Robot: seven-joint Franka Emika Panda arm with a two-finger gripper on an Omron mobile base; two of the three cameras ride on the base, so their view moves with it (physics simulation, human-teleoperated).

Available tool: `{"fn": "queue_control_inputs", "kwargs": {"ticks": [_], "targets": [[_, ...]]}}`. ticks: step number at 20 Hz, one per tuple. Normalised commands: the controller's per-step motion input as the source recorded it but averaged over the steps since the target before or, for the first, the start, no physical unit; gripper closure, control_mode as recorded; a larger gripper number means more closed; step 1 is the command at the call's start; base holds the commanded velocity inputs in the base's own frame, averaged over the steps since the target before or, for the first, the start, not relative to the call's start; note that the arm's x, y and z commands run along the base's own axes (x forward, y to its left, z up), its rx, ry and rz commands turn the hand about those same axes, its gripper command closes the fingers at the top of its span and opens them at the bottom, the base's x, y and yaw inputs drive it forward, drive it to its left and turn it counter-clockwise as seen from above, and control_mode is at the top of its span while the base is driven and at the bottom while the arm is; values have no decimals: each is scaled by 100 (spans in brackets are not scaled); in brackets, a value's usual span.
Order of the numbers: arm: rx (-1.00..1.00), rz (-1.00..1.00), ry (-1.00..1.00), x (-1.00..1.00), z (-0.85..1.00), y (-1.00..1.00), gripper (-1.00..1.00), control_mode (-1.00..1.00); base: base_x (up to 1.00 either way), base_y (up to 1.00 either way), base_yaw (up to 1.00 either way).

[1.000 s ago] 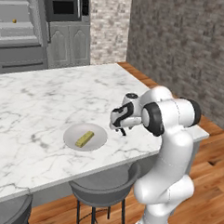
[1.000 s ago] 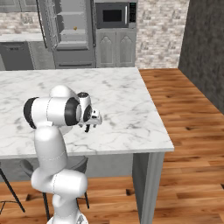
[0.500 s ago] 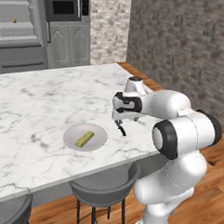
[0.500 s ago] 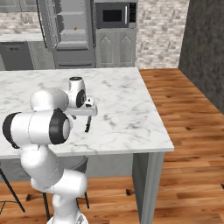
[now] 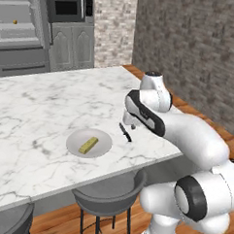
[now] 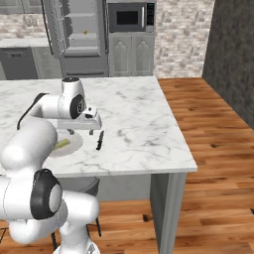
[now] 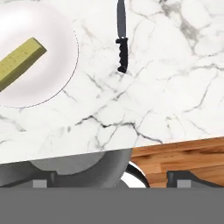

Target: Retrieve the butter from the fridge and place it on a plate on the dining table. Then retrieve the butter knife by the fridge and place it near the plate.

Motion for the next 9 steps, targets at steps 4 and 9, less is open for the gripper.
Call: {"fn": "queue_control_inputs", "kwargs": {"ticks": [4, 9], "targets": [[0, 0, 0, -97, 33, 9, -100, -100, 0, 0, 0], [-2, 0, 0, -90, -2, 6, -100, -100, 0, 0, 0]]}}
